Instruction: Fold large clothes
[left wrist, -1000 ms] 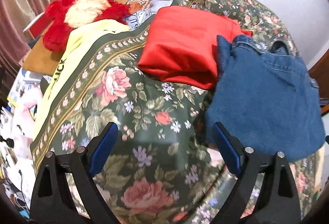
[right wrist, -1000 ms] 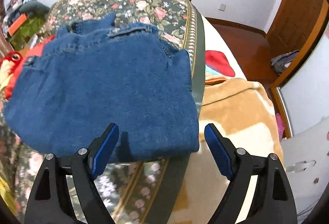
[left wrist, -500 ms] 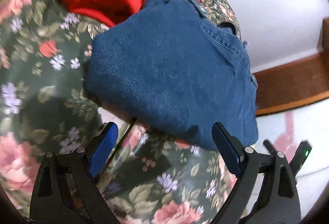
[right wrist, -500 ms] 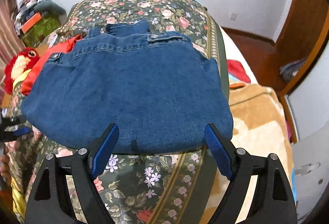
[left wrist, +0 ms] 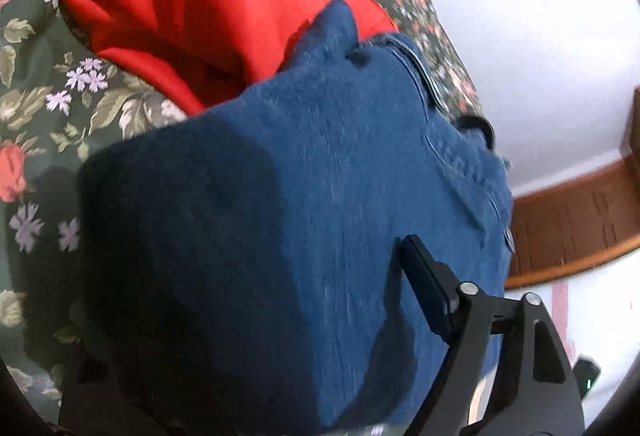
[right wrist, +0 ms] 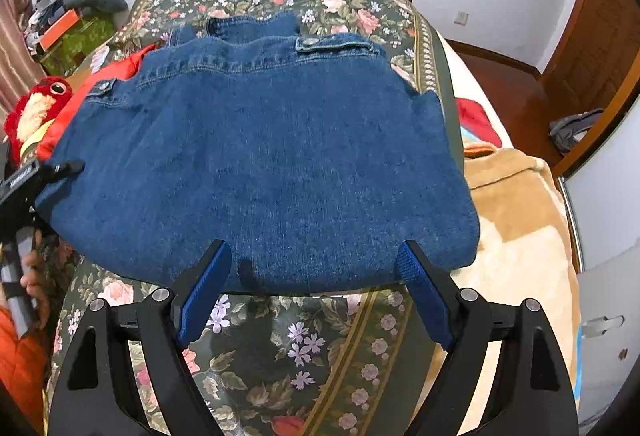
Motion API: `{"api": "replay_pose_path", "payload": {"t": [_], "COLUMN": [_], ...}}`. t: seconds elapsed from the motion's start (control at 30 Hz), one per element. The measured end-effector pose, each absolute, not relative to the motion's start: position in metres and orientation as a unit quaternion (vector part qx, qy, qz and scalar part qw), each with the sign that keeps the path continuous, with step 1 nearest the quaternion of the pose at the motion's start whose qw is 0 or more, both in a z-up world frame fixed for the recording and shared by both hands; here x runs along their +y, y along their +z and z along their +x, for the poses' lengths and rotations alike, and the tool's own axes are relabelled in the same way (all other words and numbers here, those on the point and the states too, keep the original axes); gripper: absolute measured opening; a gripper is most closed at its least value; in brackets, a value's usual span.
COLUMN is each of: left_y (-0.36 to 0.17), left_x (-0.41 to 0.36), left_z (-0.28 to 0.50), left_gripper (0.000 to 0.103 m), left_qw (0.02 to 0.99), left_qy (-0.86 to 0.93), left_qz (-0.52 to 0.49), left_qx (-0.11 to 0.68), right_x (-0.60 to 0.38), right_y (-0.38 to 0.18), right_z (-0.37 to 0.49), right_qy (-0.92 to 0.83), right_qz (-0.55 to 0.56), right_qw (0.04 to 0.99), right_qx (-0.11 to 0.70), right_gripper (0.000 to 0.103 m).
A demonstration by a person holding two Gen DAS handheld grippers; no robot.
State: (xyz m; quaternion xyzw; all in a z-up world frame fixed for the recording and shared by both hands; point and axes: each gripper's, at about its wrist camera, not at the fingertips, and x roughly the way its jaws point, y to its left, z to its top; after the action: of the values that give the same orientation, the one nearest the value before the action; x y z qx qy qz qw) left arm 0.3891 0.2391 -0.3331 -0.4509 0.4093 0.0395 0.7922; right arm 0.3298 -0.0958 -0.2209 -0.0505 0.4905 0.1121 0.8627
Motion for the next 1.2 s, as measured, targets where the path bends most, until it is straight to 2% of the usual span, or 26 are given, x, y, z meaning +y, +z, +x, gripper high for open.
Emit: {"api": "replay_pose_path", "payload": {"t": [0.03, 0.1, 0.13, 0.17, 0.2, 0.27, 0.4, 0.7, 0.77, 0.83, 1.0, 1.2], "left_y": [-0.333, -0.333, -0.331, -0.325, -0.315, -0.289, -0.215, -0.102, -0.092, -0.09, -0.114, -0.119], "left_x": [0.24, 0.245, 0.246, 0.248, 0.246, 0.234, 0.203, 0.195, 0.193, 0.187, 0.182, 0.161], "left_z": [0.391, 0.392, 0.39, 0.388, 0.387, 0.393, 0.393, 0.354, 0.349, 0.349, 0.361, 0.375], "left_gripper": [0.07, 0.054, 0.049, 0.036, 0.029, 0.021, 0.016, 0.012, 0.012, 0.012, 0.012, 0.012], "left_qw": [0.789, 0.779, 0.776, 0.778, 0.788, 0.816, 0.878, 0.927, 0.934, 0.94, 0.932, 0.93], "left_qy": [0.05, 0.059, 0.057, 0.062, 0.07, 0.082, 0.063, 0.022, 0.024, 0.035, 0.062, 0.062], "left_qz": [-0.456, -0.476, -0.484, -0.485, -0.469, -0.414, -0.307, -0.28, -0.265, -0.242, -0.227, -0.217], "left_qx": [0.408, 0.404, 0.4, 0.394, 0.393, 0.396, 0.361, 0.247, 0.237, 0.239, 0.274, 0.289], "right_x": [-0.093, -0.088, -0.085, -0.082, -0.08, -0.071, -0.046, 0.012, 0.027, 0.045, 0.063, 0.032], "right_y": [-0.22, -0.215, -0.213, -0.21, -0.208, -0.204, -0.201, -0.194, -0.202, -0.219, -0.257, -0.238], "right_z": [0.328, 0.324, 0.322, 0.32, 0.32, 0.319, 0.319, 0.323, 0.324, 0.325, 0.332, 0.329], "right_qy": [0.114, 0.117, 0.119, 0.121, 0.123, 0.135, 0.169, 0.229, 0.257, 0.277, 0.297, 0.306], "right_qz": [-0.053, -0.06, -0.064, -0.068, -0.07, -0.077, -0.096, -0.092, -0.09, -0.091, -0.064, -0.061], "right_qw": [0.862, 0.864, 0.865, 0.866, 0.866, 0.862, 0.85, 0.832, 0.819, 0.801, 0.76, 0.773], "right_qx": [0.49, 0.486, 0.483, 0.481, 0.48, 0.482, 0.489, 0.497, 0.506, 0.523, 0.575, 0.553], "right_gripper": [0.083, 0.083, 0.083, 0.083, 0.083, 0.083, 0.083, 0.083, 0.085, 0.092, 0.095, 0.095]}}
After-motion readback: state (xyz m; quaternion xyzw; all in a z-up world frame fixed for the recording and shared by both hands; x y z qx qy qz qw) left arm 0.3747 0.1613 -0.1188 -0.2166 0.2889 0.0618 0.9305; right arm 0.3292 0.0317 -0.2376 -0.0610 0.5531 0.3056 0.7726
